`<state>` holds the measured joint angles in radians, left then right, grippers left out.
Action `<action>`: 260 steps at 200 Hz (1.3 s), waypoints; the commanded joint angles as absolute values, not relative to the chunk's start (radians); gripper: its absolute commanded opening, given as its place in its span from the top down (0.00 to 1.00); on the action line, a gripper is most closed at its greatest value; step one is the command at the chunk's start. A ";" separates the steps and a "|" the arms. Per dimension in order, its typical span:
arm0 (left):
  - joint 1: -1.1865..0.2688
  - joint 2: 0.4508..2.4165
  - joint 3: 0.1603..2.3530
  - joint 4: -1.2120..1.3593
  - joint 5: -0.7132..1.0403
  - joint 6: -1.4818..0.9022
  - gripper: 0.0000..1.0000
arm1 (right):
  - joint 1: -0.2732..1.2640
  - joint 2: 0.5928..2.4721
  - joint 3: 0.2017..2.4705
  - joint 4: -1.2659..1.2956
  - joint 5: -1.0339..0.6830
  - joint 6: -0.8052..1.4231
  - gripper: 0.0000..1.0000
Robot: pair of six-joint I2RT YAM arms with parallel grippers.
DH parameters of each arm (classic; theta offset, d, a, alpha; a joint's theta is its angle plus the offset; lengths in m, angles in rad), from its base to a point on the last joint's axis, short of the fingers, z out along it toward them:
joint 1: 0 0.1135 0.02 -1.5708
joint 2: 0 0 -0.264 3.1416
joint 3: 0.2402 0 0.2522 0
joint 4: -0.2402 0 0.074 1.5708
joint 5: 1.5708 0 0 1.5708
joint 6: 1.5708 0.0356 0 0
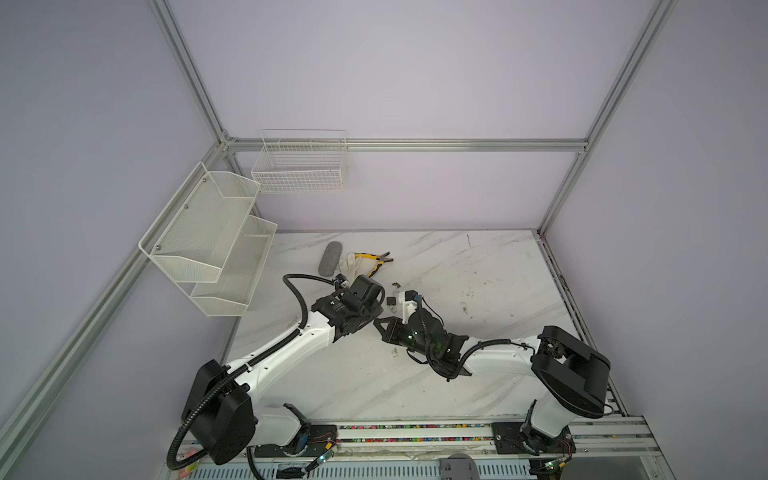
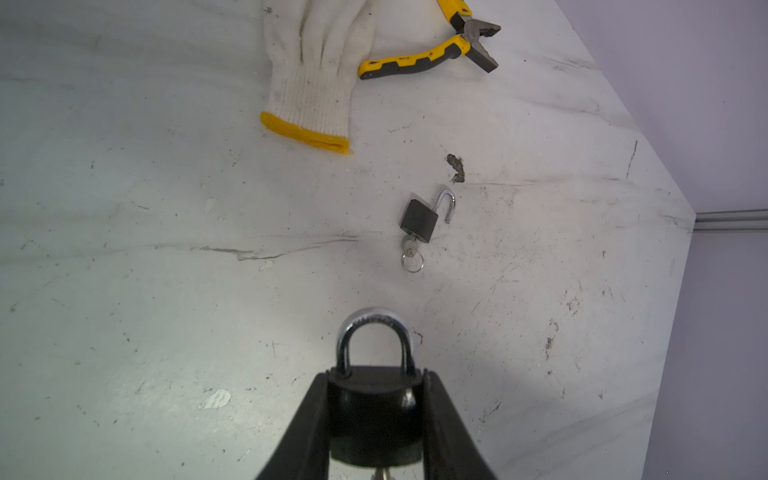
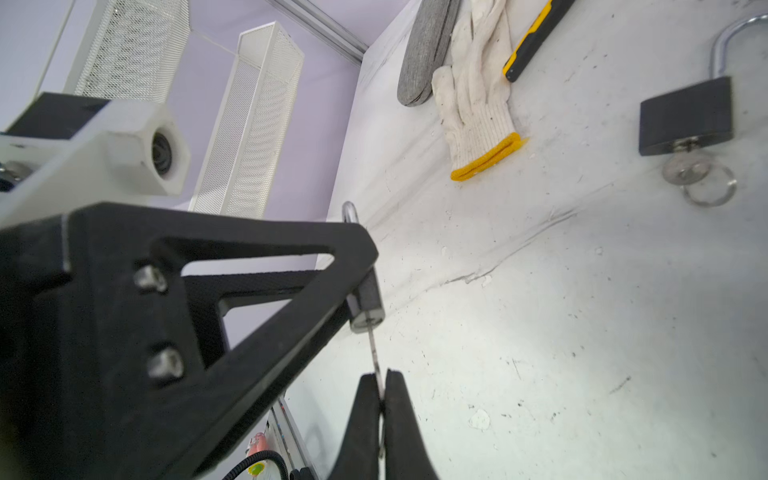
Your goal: Unlock with the key
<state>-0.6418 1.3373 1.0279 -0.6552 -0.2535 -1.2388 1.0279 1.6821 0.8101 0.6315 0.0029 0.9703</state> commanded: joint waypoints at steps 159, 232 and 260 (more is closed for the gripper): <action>-0.618 1.296 0.977 -0.702 -0.350 -1.384 1.00 | 1.009 1.728 0.849 0.617 -0.095 0.783 0.82; -0.607 1.285 0.982 -0.637 -0.345 -1.373 1.00 | 0.986 1.710 0.826 0.668 -0.236 0.870 0.69; -0.607 1.273 0.979 -0.631 -0.340 -1.372 1.00 | 0.976 1.747 0.841 0.705 -0.237 0.918 0.73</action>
